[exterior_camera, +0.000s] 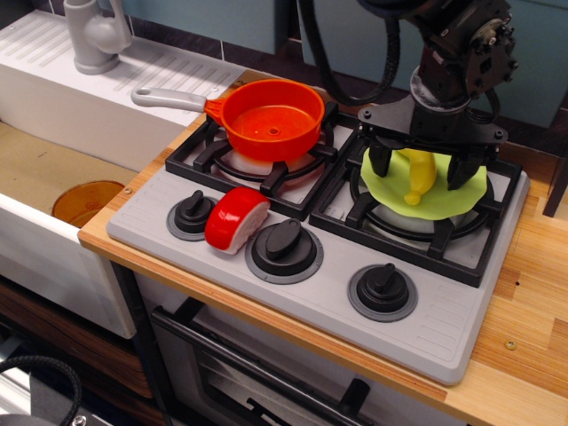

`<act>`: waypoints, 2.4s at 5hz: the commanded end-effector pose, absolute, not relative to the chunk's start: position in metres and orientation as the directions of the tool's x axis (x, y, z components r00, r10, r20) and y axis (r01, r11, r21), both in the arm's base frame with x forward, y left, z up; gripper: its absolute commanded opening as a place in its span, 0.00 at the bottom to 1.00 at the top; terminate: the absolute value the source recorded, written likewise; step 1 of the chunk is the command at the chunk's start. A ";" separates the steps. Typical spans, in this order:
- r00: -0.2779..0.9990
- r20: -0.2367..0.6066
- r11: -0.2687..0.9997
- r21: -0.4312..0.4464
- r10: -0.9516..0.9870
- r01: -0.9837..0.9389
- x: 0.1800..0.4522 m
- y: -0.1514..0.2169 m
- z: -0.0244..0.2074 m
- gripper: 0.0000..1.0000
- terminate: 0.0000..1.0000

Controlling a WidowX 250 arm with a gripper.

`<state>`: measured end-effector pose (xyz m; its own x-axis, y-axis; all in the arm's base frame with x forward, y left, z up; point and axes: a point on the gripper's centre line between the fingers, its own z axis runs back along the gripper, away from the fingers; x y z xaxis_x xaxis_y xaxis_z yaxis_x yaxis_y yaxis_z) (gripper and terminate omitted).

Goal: End effector transition from object to object

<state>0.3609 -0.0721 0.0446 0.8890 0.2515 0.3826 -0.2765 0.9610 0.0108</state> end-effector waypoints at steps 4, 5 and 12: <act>0.918 0.342 0.968 0.077 0.198 -0.238 0.349 -0.065 0.109 1.00 0.00; 0.926 0.342 0.974 0.098 0.162 -0.206 0.340 -0.051 0.121 1.00 0.00; 0.878 0.472 0.990 0.057 0.085 -0.126 0.283 0.028 0.044 1.00 0.00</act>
<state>0.2756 0.0271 0.0366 0.8900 0.0920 0.4465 -0.1290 0.9902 0.0531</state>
